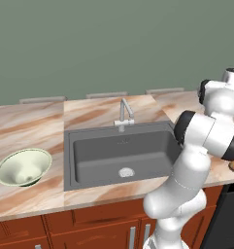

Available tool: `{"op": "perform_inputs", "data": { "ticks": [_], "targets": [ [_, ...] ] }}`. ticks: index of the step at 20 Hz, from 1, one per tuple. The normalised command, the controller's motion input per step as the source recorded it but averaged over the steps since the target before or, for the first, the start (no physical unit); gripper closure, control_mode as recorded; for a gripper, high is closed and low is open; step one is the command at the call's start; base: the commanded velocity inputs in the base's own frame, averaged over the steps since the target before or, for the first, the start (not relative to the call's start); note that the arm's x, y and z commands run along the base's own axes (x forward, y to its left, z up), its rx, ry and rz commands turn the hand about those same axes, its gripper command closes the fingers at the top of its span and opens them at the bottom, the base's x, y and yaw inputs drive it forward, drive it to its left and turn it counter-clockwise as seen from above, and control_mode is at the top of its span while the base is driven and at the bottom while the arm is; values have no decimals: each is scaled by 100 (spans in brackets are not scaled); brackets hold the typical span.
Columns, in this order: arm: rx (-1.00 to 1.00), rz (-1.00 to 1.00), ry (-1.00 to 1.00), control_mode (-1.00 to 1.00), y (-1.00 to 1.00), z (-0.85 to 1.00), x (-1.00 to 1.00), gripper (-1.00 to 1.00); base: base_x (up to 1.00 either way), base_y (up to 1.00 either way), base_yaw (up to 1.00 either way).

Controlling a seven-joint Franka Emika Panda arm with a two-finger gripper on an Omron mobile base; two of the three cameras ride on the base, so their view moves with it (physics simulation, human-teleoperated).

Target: There is a mixed pile of frozen fruits and vegetables on the counter. Locate all the frozen vegetables and place the items in a bowl on the counter. Take all the frozen fruits and defrost them in a running sink.

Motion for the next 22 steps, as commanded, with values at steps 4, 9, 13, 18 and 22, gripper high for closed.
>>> {"op": "perform_inputs", "data": {
  "ticks": [4,9,13,18,22],
  "targets": [
    [2,0,0,-100,-32,-44,1,-100,0,0,0],
    [9,1,0,-100,-26,-21,11,-100,0,0,0],
    [6,2,0,-100,-21,-24,31,-100,0,0,0],
    [0,0,10,-100,-8,-17,48,-100,0,0,0],
    [0,0,12,-100,-13,-24,57,-100,0,0,0]
  ]
}}
